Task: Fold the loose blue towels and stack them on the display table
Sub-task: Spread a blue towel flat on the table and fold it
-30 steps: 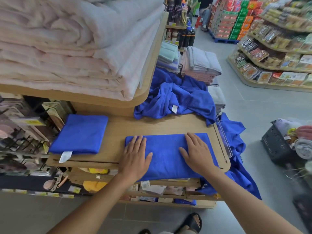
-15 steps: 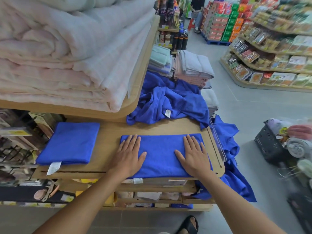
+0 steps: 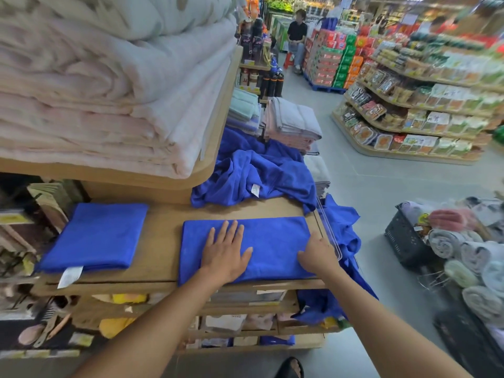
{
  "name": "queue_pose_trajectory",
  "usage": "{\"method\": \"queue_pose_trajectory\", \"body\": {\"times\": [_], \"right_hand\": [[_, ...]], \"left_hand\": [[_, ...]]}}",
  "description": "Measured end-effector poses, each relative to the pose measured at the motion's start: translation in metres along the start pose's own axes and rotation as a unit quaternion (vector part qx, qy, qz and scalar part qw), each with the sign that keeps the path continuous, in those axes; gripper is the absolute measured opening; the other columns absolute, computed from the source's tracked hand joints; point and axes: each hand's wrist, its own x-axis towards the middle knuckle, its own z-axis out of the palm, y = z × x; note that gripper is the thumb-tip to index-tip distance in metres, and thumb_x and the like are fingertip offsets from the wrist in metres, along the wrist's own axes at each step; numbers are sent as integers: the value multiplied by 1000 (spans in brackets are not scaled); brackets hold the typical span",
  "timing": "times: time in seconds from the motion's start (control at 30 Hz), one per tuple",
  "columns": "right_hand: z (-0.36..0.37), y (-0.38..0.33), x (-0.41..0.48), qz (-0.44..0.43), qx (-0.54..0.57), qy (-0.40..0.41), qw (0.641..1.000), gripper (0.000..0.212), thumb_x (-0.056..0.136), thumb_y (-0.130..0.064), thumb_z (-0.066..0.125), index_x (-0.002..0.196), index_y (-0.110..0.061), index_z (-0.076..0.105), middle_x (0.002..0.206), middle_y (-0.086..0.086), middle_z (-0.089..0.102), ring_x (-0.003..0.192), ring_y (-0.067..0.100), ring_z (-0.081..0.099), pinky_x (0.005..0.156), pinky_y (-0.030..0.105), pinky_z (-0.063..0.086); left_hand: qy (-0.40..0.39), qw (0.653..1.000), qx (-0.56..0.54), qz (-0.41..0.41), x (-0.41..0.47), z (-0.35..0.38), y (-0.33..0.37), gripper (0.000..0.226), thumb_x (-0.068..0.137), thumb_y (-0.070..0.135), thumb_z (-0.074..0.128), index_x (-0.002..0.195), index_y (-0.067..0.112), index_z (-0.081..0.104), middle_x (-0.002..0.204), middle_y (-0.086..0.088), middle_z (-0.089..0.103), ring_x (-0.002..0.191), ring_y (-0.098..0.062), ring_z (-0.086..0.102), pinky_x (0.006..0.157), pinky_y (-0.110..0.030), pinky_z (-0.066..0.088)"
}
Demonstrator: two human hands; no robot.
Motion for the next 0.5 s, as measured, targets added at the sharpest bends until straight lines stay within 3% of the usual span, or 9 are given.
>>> {"method": "queue_pose_trajectory", "body": {"times": [0.07, 0.1, 0.17, 0.27, 0.33, 0.4, 0.5], "right_hand": [[-12, -7, 7, 49, 88, -43, 994, 39, 89, -22, 62, 122, -4, 49, 95, 6, 59, 73, 19, 54, 58, 31, 39], [-17, -10, 9, 74, 144, -64, 985, 39, 87, -23, 67, 118, -4, 52, 86, 3, 54, 68, 16, 49, 55, 29, 36], [-29, -11, 11, 119, 272, -93, 950, 44, 85, -28, 77, 115, -6, 53, 87, 1, 54, 72, 14, 51, 55, 28, 39], [-44, -11, 2, 167, 471, -152, 853, 37, 84, -26, 82, 112, -9, 64, 89, 3, 75, 81, 18, 70, 58, 29, 57], [-54, -15, -3, 147, 522, -167, 823, 33, 87, -22, 79, 115, -9, 67, 96, 7, 79, 92, 22, 73, 80, 34, 62], [-64, -27, -10, 85, 543, -181, 816, 35, 90, -18, 75, 122, -6, 67, 111, 12, 77, 108, 29, 72, 99, 40, 57], [-79, -63, -24, -41, 522, -199, 828, 28, 92, -14, 71, 119, -8, 68, 113, 12, 77, 103, 28, 75, 77, 36, 61]], "left_hand": [[-1, 1000, 10, -7, 1, 6, 1, 76, 101, 63, 15, 163, 20, 3, 171, 0, -3, 157, -20, -10, 126, -51, -5], [1, 1000, 10, -7, 2, 8, 0, 77, 100, 63, 14, 163, 21, 2, 171, 0, -3, 157, -20, -10, 125, -51, -6], [4, 1000, 8, -4, 4, 9, -2, 77, 99, 64, 13, 163, 21, 2, 171, 0, -3, 157, -21, -10, 125, -51, -6], [7, 1000, 6, -6, 3, 11, -3, 78, 98, 64, 12, 163, 21, 2, 171, 0, -4, 157, -21, -11, 125, -51, -6], [10, 1000, 3, -6, 3, 11, -3, 78, 98, 65, 12, 163, 21, 3, 171, 0, -3, 157, -21, -10, 125, -52, -6], [16, 1000, 4, -6, 4, 12, -3, 78, 99, 64, 13, 163, 21, 4, 171, 1, -1, 157, -21, -8, 125, -52, -5], [32, 999, 3, -6, 3, 14, -2, 74, 102, 62, 15, 163, 21, 6, 171, 1, 2, 157, -21, -5, 125, -51, -3]]}}
